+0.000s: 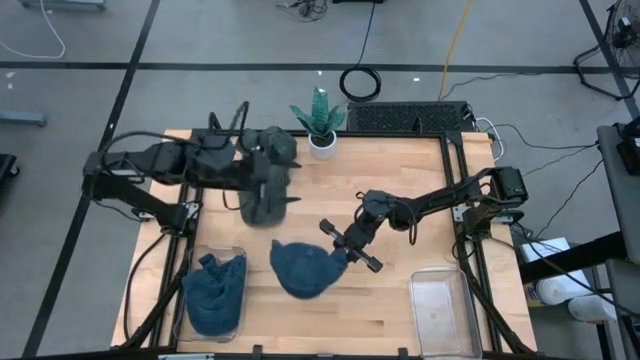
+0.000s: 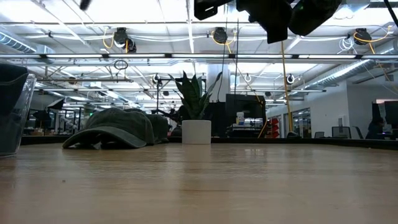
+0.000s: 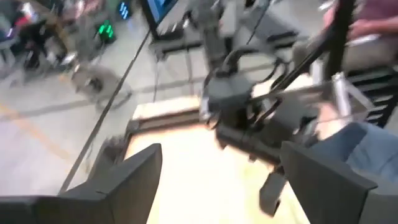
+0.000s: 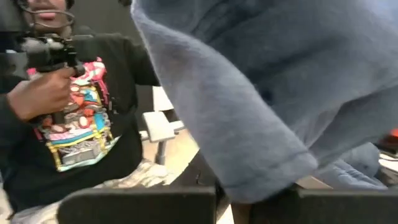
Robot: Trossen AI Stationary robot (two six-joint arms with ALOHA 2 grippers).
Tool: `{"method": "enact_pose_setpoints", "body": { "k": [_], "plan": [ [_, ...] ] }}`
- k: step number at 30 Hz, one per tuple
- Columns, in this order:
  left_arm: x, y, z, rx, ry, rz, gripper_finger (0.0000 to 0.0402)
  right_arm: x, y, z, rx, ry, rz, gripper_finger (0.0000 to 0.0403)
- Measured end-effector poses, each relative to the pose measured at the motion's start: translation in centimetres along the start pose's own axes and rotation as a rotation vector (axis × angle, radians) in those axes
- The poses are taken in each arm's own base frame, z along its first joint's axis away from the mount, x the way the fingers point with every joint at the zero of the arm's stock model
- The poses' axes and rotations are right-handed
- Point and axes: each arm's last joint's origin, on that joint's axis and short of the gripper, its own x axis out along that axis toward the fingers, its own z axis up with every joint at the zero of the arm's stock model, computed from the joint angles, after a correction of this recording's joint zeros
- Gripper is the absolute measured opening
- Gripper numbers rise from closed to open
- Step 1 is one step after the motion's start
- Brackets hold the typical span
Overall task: Pick & Place hat
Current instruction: Put the blue cap into the left transparent bin
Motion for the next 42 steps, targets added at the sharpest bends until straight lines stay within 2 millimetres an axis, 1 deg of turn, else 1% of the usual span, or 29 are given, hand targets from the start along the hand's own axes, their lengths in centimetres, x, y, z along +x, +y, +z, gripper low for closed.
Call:
{"method": "enact_pose_setpoints", "body": {
  "k": [3, 6, 8, 10, 12, 15, 18, 19, 21, 26, 33, 40, 42],
  "plan": [
    [0.2, 0.7, 1.2, -0.037, 0.057, 0.004, 0.0339, -0.1, -0.1, -0.1, 0.005, 0.012, -0.031, 0.0001],
    [0.7, 0.9, 1.4, -0.129, 0.185, -0.082, 0.0339, 0.0, -0.2, -0.2, 0.000, 0.018, -0.054, 0.0000],
    [2.0, 0.8, 1.2, -0.171, 0.277, -0.173, 0.0339, 0.0, -0.2, -0.2, -0.014, 0.014, -0.054, 0.0000],
    [3.7, 0.3, 0.5, -0.186, 0.377, -0.276, 0.0339, 0.0, -0.2, -0.2, -0.024, 0.014, -0.054, 0.0000],
    [5.6, -0.2, 0.0, -0.178, 0.417, -0.354, 0.0340, 0.0, -0.1, -0.2, -0.037, 0.015, -0.052, 0.0000],
    [8.0, -0.8, -0.9, -0.176, 0.475, -0.417, 0.0340, 0.2, 0.0, -0.2, -0.040, 0.015, -0.047, 0.0000],
    [9.8, -1.4, -1.9, -0.180, 0.531, -0.522, 0.0340, 0.3, 0.1, -0.2, -0.037, 0.017, -0.043, 0.0000],
    [10.0, -1.6, -2.0, -0.186, 0.536, -0.564, 0.0340, 0.3, 0.1, -0.2, -0.037, 0.018, -0.042, 0.0000],
    [10.0, -1.7, -1.9, -0.202, 0.546, -0.610, 0.0340, 0.3, 0.2, -0.2, -0.036, 0.019, -0.040, 0.0000],
    [9.0, -1.6, -1.4, -0.255, 0.567, -0.662, 0.0340, 0.3, 0.2, -0.3, -0.034, 0.023, -0.041, 0.0000],
    [8.1, -1.4, 0.0, -0.290, 0.509, -0.702, 0.0340, 0.3, 0.2, -0.2, -0.037, 0.023, -0.046, 0.0000],
    [8.0, -1.6, 0.2, -0.328, 0.524, -0.685, 0.0340, 0.3, 0.2, -0.2, -0.036, 0.023, -0.048, 0.0000],
    [8.4, -2.0, -0.1, -0.326, 0.542, -0.684, 0.0340, 0.3, 0.2, -0.2, -0.035, 0.023, -0.048, 0.0000]
  ]
}}
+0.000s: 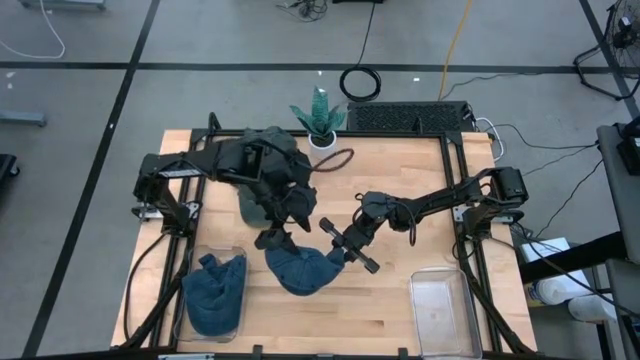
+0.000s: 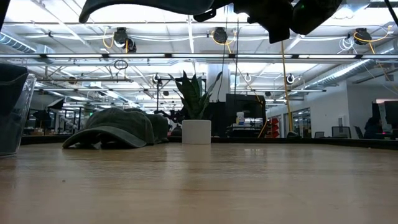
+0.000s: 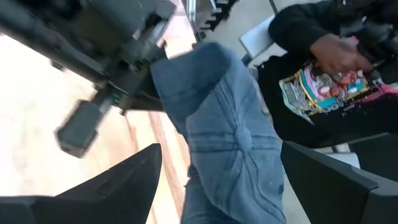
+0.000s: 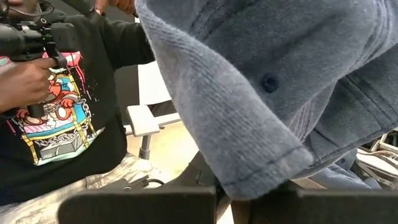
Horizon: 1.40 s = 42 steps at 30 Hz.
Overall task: Pick & Place hat
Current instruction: Put the blue cap into the left transparent bin
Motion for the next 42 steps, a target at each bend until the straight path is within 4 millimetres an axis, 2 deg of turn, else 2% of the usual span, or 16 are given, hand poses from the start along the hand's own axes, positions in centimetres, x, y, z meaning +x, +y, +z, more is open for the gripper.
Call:
{"method": "enact_pose_setpoints", "body": {
  "k": [10, 15, 18, 22, 25, 29, 32, 33, 38, 42],
  "plan": [
    [4.6, -0.5, -0.6, 0.007, 0.154, 0.002, 0.0340, 0.0, 0.0, 0.0, 0.005, 0.004, 0.000, 0.0000],
    [4.9, -1.1, -0.6, 0.094, 0.150, 0.003, 0.0339, 0.0, 0.0, 0.0, 0.005, 0.005, 0.000, 0.0000],
    [4.8, -1.1, -0.5, 0.113, 0.145, 0.029, 0.0326, 0.0, 0.0, 0.0, 0.008, 0.005, 0.000, 0.0000],
    [4.6, -1.2, -0.2, 0.138, 0.105, 0.021, 0.0274, 0.0, 0.0, 0.0, 0.006, 0.005, -0.001, 0.0000],
    [4.5, -1.0, -0.2, 0.130, 0.108, 0.014, 0.0218, 0.0, 0.0, 0.0, 0.007, 0.005, 0.000, 0.0000],
    [4.3, -0.5, -0.4, 0.111, 0.124, 0.024, 0.0125, 0.0, 0.0, 0.0, 0.013, 0.005, 0.000, 0.0002],
    [4.2, -0.4, -0.4, 0.158, 0.125, 0.022, 0.0039, 0.0, 0.0, -0.1, 0.017, 0.005, 0.000, 0.0004],
    [4.2, -0.4, -0.4, 0.178, 0.125, 0.021, 0.0024, 0.0, 0.0, -0.1, 0.017, 0.005, -0.001, 0.0004],
    [4.0, -1.1, -0.8, 0.192, 0.156, 0.104, 0.0029, 0.0, -0.3, -0.1, 0.052, 0.012, -0.114, 0.0012],
    [3.3, -1.9, -1.5, 0.212, 0.204, 0.185, 0.0019, -0.2, -0.6, -0.6, 0.074, 0.060, -0.153, 0.0060]
  ]
}}
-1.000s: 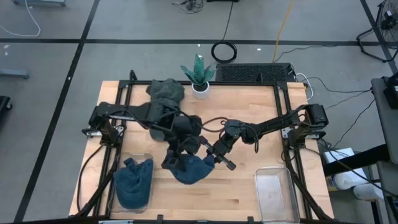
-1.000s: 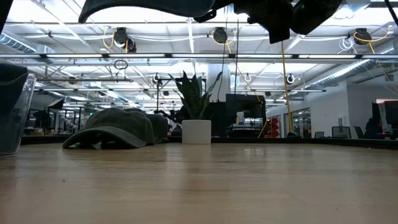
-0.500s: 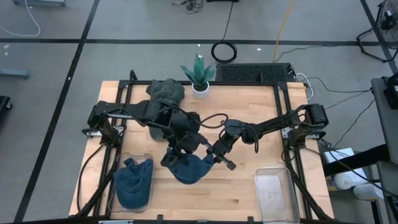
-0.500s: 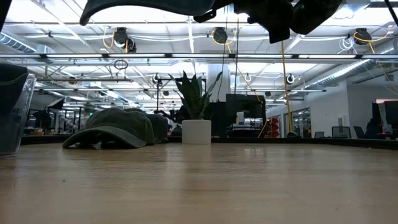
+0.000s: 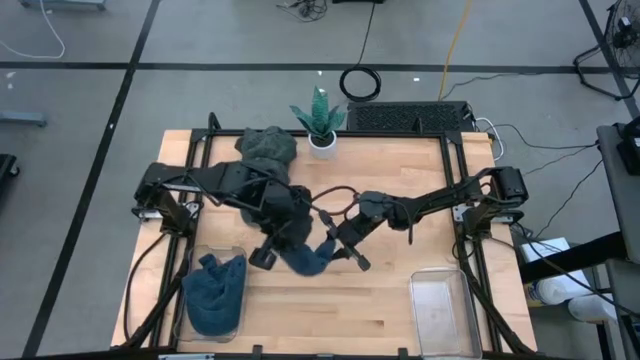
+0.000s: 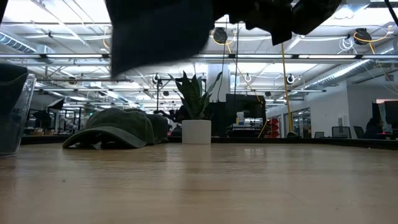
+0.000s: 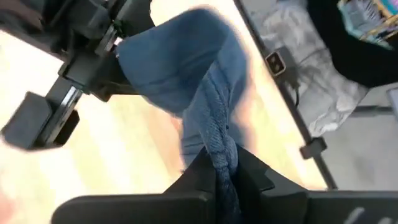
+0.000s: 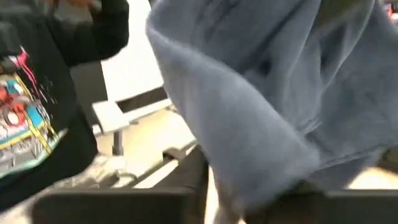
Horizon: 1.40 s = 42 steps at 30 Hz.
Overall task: Pick & Place hat
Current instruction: Put the blue cap into the left transparent bin
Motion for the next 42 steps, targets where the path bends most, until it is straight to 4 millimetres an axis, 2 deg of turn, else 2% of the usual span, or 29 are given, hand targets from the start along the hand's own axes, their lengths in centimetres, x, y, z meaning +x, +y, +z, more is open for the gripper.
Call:
{"method": "enact_pose_setpoints", "body": {
  "k": [4, 8, 11, 15, 20, 23, 27, 31, 35, 39, 42],
  "plan": [
    [-2.0, -0.8, -1.4, -0.065, 0.074, 0.095, 0.0019, -0.3, 0.1, -0.1, 0.033, 0.044, -0.003, 0.0142],
    [-4.4, -1.8, -3.1, -0.154, 0.115, 0.221, 0.0019, -1.2, 0.3, 1.4, 0.037, 0.049, -0.017, 0.0219],
    [-6.3, -2.7, -3.8, -0.196, 0.048, 0.242, 0.0019, -2.2, 0.8, 2.6, 0.039, 0.068, -0.029, 0.0261],
    [-8.7, -3.6, -4.9, -0.260, -0.027, 0.270, 0.0019, -3.6, 1.5, 4.0, 0.051, 0.078, -0.043, 0.0297],
    [-11.2, -4.4, -6.5, -0.289, -0.087, 0.316, 0.0019, -4.0, 2.7, 2.9, 0.107, 0.135, 0.005, 0.0330],
    [-11.3, -4.4, -6.5, -0.291, -0.092, 0.326, 0.0019, -4.2, 2.8, 3.4, 0.079, 0.099, -0.008, 0.0348],
    [-11.3, -4.4, -6.5, -0.364, -0.111, 0.325, 0.0019, -4.2, 2.8, 2.6, 0.095, 0.148, -0.078, 0.0356],
    [-11.4, -4.9, -6.5, -0.439, -0.119, 0.241, 0.0019, -4.6, 2.9, 3.3, 0.082, 0.141, -0.098, 0.0354],
    [-11.7, -5.7, -6.8, -0.491, -0.121, 0.118, 0.0019, -4.6, 2.9, 2.8, 0.085, 0.176, -0.096, 0.0354],
    [-12.2, -7.0, -7.2, -0.529, -0.128, 0.058, 0.0019, -4.6, 3.0, 2.8, 0.087, 0.184, -0.096, 0.0354],
    [-12.2, -8.1, -7.4, -0.619, -0.123, 0.023, 0.0019, -4.7, 2.9, 2.6, 0.096, 0.198, -0.096, 0.0353]
  ]
}}
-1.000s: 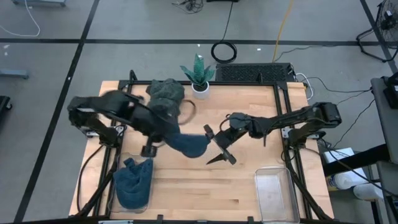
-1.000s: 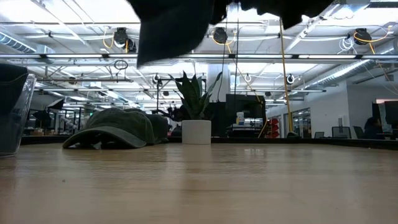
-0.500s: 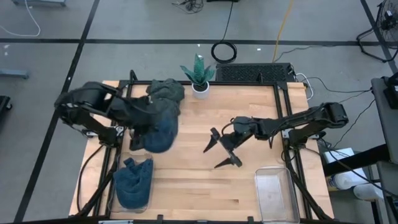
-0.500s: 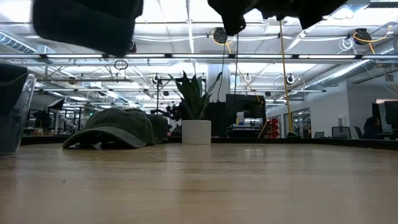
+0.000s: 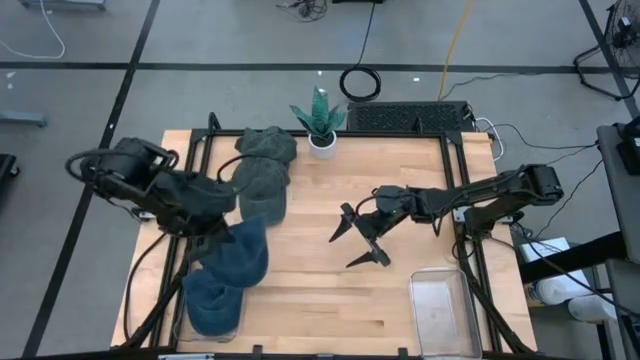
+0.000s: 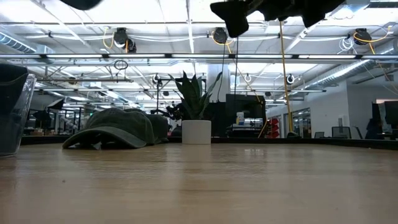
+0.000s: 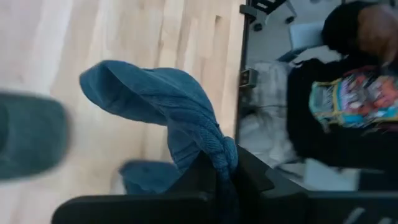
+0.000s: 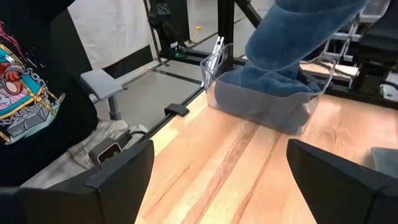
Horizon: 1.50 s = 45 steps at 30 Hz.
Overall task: Pick & Place hat
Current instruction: Put the blue cap into the left transparent bin
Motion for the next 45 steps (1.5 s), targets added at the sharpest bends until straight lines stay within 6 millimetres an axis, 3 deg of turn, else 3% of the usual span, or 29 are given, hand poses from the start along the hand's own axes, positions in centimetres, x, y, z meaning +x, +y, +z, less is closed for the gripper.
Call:
{"method": "enact_pose_setpoints", "body": {
  "k": [5, 11, 17, 26, 31, 36, 45],
  "plan": [
    [0.4, -1.7, -2.0, -0.021, -0.008, 0.045, 0.0019, 0.0, 0.0, 0.0, 0.003, 0.000, 0.000, 0.0354],
    [3.7, -3.5, -5.1, -0.040, 0.115, 0.120, 0.0020, 0.0, 0.0, -0.1, 0.008, 0.008, 0.000, 0.0353],
    [6.3, -4.4, -7.9, -0.207, 0.301, 0.140, 0.0020, 0.0, 0.0, -0.1, 0.008, 0.007, 0.001, 0.0353],
    [5.7, -6.0, -9.4, -0.340, 0.336, 0.078, 0.0020, 0.0, 0.1, -0.5, 0.024, 0.030, -0.001, 0.0348],
    [5.6, -6.6, -10.3, -0.324, 0.335, 0.077, 0.0020, -0.2, -0.2, -1.1, 0.032, 0.045, -0.013, 0.0348],
    [5.8, -7.6, -10.0, -0.382, 0.308, -0.019, 0.0020, -0.3, -0.5, -1.1, 0.046, 0.044, -0.021, 0.0348],
    [6.3, -7.9, -10.1, -0.326, 0.226, 0.017, 0.0020, -0.3, -0.4, -1.3, 0.048, 0.064, -0.019, 0.0348]
  ]
}}
